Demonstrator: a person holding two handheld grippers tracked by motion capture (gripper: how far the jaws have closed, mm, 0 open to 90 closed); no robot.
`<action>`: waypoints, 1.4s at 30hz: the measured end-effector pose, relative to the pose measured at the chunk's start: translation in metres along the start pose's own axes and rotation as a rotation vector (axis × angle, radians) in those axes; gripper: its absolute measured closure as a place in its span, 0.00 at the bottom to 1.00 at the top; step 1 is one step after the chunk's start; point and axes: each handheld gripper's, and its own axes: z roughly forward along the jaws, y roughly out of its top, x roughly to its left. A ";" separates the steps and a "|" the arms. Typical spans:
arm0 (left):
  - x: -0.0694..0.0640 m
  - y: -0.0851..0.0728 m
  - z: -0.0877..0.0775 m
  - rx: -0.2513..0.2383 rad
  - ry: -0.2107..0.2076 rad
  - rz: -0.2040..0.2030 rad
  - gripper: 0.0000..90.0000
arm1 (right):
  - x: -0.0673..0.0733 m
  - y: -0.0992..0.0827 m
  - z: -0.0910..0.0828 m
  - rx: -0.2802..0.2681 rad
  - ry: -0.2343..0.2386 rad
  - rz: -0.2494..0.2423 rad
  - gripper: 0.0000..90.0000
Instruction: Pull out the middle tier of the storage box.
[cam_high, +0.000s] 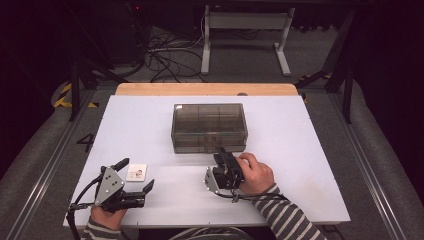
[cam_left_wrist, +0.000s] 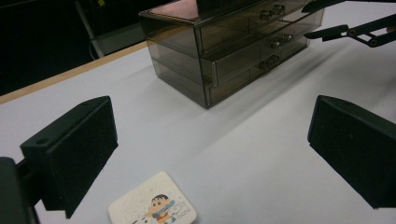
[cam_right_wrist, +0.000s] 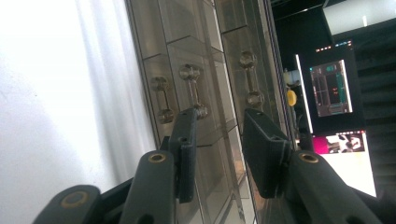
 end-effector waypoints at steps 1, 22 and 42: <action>0.000 0.000 0.000 -0.001 0.000 0.002 0.03 | -0.002 0.000 -0.002 -0.007 0.005 0.005 0.72; 0.001 0.001 0.000 -0.001 0.001 0.005 0.03 | -0.028 -0.006 -0.015 -0.124 0.192 0.154 0.60; 0.001 0.001 0.000 -0.001 0.003 0.008 0.03 | -0.074 -0.022 -0.009 -0.205 0.532 0.378 0.55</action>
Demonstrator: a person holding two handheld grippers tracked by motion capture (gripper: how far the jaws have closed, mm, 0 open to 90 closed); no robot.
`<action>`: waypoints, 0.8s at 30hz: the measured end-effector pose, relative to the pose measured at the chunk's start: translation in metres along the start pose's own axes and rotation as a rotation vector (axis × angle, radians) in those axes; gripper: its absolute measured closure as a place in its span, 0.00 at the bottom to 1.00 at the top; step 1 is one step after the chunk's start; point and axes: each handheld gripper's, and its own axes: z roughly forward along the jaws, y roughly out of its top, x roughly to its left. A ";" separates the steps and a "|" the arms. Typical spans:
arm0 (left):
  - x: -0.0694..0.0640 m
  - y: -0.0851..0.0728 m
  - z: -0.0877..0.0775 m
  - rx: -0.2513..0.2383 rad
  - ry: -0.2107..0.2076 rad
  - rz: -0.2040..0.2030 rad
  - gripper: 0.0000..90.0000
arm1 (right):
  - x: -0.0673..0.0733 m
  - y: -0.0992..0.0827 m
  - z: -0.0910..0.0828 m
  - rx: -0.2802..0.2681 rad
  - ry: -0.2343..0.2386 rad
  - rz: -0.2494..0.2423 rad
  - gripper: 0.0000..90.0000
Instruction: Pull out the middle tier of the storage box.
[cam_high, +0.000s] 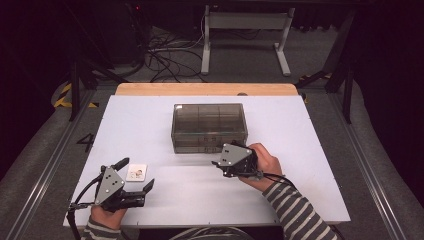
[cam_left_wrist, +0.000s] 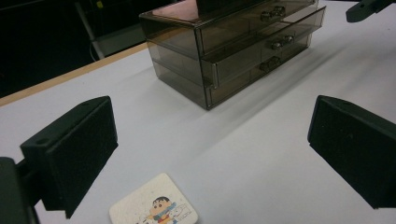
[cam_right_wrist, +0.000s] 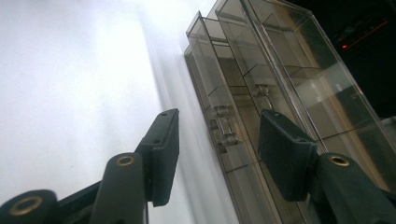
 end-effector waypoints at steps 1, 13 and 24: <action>0.000 0.000 0.000 0.000 0.000 0.000 0.03 | 0.000 0.000 0.000 0.000 0.000 0.000 0.55; 0.000 0.000 0.001 0.003 -0.004 -0.002 0.03 | -0.023 -0.006 0.006 -0.016 0.162 0.099 0.55; 0.000 0.000 0.001 0.004 -0.003 -0.001 0.03 | -0.035 -0.002 0.014 0.018 0.179 0.084 0.57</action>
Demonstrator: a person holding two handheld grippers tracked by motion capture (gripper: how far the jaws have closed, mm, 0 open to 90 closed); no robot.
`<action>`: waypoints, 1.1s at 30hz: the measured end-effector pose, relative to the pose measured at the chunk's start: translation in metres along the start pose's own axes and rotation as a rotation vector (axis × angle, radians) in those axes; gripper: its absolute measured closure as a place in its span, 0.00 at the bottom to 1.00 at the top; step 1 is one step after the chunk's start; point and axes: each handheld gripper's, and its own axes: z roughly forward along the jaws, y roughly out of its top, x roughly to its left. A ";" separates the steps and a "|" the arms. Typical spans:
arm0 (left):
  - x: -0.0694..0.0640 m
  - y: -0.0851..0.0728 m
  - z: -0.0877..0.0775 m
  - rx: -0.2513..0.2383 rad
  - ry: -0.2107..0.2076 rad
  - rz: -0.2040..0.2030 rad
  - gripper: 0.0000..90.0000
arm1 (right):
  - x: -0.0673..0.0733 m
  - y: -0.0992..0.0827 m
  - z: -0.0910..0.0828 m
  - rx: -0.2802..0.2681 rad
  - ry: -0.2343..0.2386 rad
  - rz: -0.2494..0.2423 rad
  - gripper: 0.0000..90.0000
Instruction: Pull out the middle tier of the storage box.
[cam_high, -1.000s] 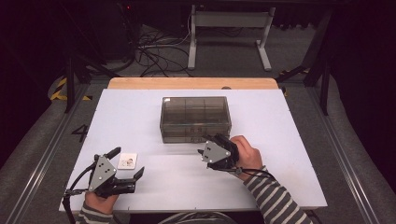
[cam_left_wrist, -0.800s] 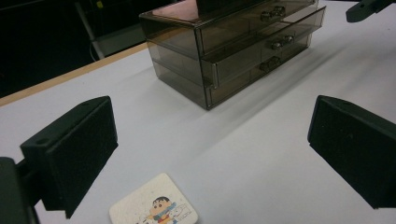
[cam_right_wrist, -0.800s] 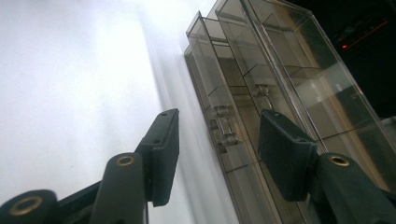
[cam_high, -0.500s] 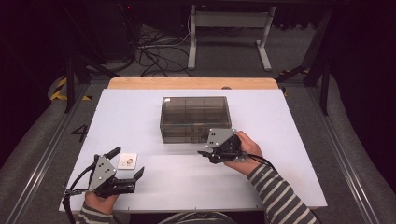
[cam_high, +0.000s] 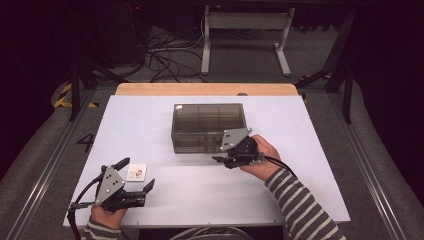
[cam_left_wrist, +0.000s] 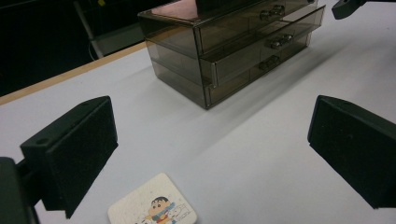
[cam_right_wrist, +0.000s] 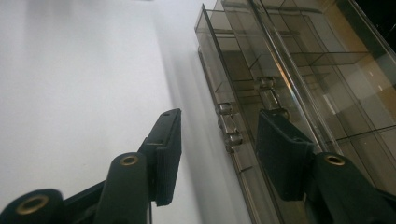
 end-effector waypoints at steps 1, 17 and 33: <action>0.000 0.000 0.000 -0.001 0.000 -0.002 0.03 | -0.001 0.001 0.002 0.009 -0.007 -0.001 0.59; 0.000 0.000 0.000 -0.002 0.002 -0.001 0.03 | -0.008 -0.004 0.024 0.095 -0.047 -0.050 0.66; 0.000 0.000 0.000 -0.001 0.001 0.000 0.03 | -0.010 -0.007 0.046 0.138 -0.044 -0.070 0.69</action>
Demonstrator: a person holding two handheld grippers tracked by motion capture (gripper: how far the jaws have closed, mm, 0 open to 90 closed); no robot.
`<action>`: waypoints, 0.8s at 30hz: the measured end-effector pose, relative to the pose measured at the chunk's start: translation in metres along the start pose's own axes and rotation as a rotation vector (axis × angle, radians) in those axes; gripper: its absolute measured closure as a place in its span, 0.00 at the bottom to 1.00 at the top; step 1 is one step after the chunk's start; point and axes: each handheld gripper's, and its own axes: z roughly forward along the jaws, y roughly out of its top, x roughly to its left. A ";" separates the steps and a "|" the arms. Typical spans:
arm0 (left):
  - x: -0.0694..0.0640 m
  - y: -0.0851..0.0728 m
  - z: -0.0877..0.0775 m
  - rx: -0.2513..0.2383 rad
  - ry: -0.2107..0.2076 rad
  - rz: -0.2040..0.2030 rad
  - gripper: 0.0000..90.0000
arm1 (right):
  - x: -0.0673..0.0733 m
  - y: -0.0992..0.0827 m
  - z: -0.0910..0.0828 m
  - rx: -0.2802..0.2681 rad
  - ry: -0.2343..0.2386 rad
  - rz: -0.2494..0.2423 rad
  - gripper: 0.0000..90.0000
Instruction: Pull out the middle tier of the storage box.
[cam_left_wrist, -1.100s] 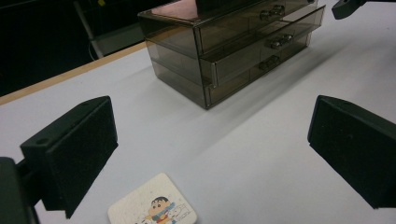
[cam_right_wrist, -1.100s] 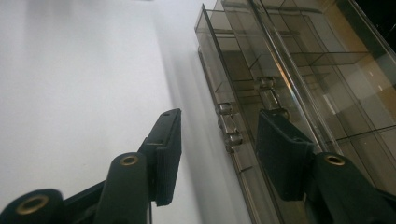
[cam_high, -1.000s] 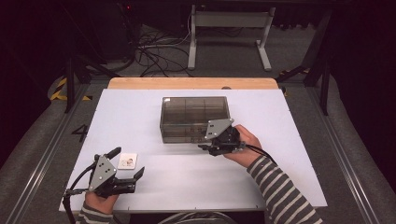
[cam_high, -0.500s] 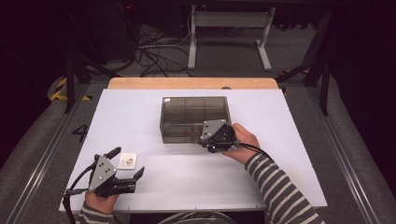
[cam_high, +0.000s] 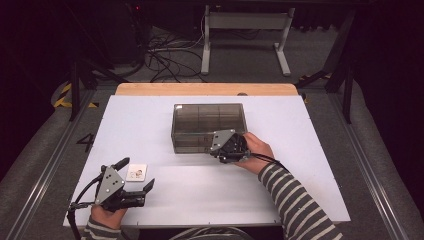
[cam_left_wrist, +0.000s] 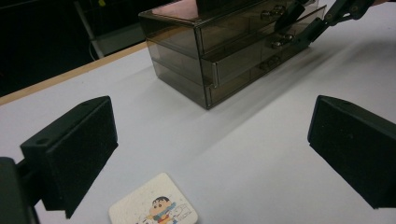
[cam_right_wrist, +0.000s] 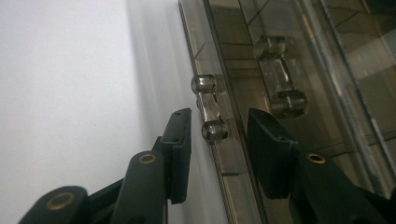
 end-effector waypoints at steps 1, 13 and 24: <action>0.000 0.000 0.000 0.000 0.000 0.000 0.03 | 0.000 0.000 0.001 -0.002 -0.001 0.004 0.70; 0.000 0.000 0.000 -0.002 0.000 0.000 0.03 | -0.001 0.001 0.002 0.007 -0.010 0.008 0.74; 0.000 0.000 -0.001 0.000 0.000 0.000 0.03 | 0.003 0.003 -0.005 0.010 0.033 0.017 0.75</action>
